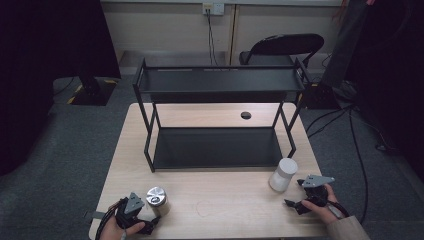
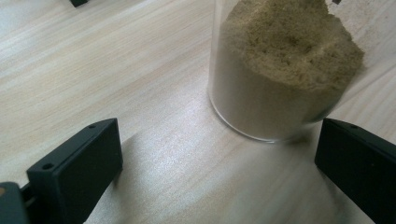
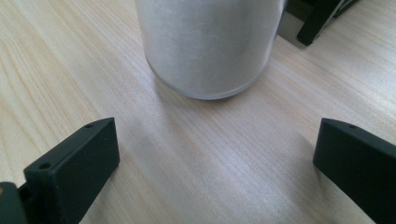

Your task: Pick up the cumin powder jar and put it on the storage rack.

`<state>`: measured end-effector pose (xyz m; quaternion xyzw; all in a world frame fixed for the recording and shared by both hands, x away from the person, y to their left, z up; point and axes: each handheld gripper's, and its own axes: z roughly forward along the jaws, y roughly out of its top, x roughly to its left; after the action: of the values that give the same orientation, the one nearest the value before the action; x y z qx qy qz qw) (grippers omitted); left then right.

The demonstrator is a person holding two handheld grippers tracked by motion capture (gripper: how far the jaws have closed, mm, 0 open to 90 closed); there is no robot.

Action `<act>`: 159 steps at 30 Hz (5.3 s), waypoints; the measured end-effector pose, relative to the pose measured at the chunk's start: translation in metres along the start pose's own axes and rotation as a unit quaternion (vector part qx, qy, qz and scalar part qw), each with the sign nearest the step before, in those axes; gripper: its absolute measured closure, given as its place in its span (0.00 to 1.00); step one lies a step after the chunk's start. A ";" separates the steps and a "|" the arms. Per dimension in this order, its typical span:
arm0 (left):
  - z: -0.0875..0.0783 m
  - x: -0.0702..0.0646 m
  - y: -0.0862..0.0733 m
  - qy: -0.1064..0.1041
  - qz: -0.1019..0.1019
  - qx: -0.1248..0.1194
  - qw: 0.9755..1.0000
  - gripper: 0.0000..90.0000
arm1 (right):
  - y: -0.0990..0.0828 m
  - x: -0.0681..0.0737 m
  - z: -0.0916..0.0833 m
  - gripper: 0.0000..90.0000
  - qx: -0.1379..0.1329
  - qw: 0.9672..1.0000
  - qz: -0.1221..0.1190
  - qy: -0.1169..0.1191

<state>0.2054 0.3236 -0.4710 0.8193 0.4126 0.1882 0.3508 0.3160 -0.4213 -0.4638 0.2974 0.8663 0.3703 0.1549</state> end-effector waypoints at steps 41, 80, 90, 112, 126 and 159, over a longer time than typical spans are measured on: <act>-0.004 0.001 -0.001 -0.033 -0.009 -0.058 0.998 0.01 | 0.000 0.000 0.000 0.00 0.000 1.000 0.000 0.000; 0.011 -0.007 0.013 -0.036 0.021 -0.062 0.997 0.33 | 0.000 0.000 0.000 0.00 0.000 1.000 0.000 0.000; 0.008 -0.006 0.019 -0.049 0.020 -0.057 0.997 0.33 | 0.000 0.000 0.000 0.00 0.000 1.000 0.000 0.000; -0.012 0.003 0.078 -0.090 0.013 -0.063 0.994 0.34 | 0.000 0.000 0.000 0.00 0.000 1.000 0.000 0.000; -0.027 0.009 0.132 -0.106 0.020 -0.080 0.991 0.34 | 0.000 0.000 0.000 0.00 0.000 1.000 0.000 0.000; -0.063 0.017 0.272 -0.119 0.048 -0.082 0.988 0.34 | 0.000 0.000 0.000 0.00 -0.001 1.000 0.000 0.000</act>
<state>0.3259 0.2510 -0.2292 0.8231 0.3117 0.1391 0.4539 0.3160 -0.4214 -0.4639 0.2975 0.8658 0.3714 0.1547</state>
